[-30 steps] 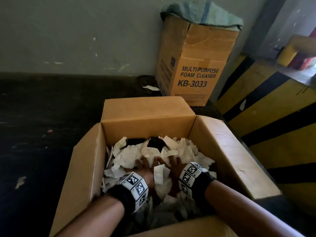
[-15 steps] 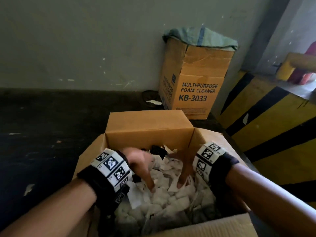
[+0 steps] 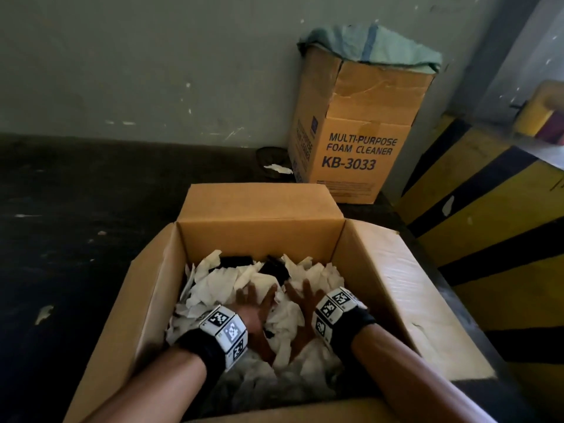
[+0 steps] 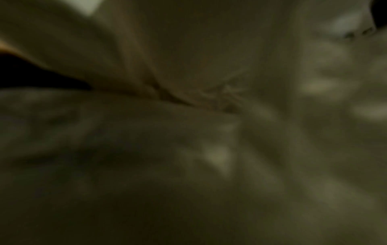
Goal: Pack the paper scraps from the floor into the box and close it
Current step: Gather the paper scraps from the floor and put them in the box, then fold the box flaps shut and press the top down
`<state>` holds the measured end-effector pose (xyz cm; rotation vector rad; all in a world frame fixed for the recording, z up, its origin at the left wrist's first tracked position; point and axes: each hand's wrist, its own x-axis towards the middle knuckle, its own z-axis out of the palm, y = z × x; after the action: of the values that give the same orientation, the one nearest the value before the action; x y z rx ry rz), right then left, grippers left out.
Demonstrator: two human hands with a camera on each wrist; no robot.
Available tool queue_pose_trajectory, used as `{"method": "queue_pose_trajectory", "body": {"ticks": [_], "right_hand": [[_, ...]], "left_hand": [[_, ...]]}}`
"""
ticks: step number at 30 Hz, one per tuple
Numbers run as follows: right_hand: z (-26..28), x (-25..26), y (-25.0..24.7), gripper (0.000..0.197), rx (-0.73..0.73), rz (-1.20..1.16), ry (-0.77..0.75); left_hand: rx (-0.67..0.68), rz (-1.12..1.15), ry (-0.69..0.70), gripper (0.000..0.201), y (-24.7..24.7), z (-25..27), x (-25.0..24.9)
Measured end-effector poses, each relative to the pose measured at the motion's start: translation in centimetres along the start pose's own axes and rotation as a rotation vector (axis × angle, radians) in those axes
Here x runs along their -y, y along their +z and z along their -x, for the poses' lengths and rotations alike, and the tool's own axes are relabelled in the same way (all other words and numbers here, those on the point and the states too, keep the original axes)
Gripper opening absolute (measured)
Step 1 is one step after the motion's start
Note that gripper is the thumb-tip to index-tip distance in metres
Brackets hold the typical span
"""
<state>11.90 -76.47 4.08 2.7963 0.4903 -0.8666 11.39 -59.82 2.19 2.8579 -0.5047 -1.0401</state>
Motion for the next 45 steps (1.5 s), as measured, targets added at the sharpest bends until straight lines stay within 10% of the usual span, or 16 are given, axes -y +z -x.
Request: {"method": "queue_pose_trajectory", "body": {"ticks": [13, 16, 20, 26, 35, 40, 45], "right_hand": [[-0.3, 0.4, -3.3, 0.065, -0.006, -0.276, 0.074], [2.1, 0.0, -6.2, 0.064, -0.220, -0.381, 0.084], [6.6, 0.0, -8.6, 0.105, -0.176, -0.125, 0.074], [14.4, -0.7, -4.7, 0.126, -0.262, -0.288, 0.048], [20.6, -3.5, 7.1, 0.092, -0.331, -0.530, 0.424], [20.4, -3.6, 9.6, 0.106, -0.372, -0.884, 0.303], [21.2, -2.6, 10.1, 0.100, -0.693, -0.806, 0.149]], "left_hand": [[0.027, 0.101, -0.045, 0.100, -3.9, 2.4, -1.1], [-0.054, 0.100, -0.057, 0.114, -6.8, 4.8, -0.7], [-0.223, 0.091, -0.012, 0.117, -8.4, 11.2, -0.4], [-0.404, 0.249, 0.060, 0.099, -2.9, 20.6, 2.8], [-0.556, 0.424, -0.154, 0.083, 7.7, 24.2, 6.0], [-0.433, 0.822, -0.125, 0.095, 9.9, 23.7, 5.6], [-0.629, 0.760, -0.046, 0.094, 10.4, 24.8, 4.2]]}}
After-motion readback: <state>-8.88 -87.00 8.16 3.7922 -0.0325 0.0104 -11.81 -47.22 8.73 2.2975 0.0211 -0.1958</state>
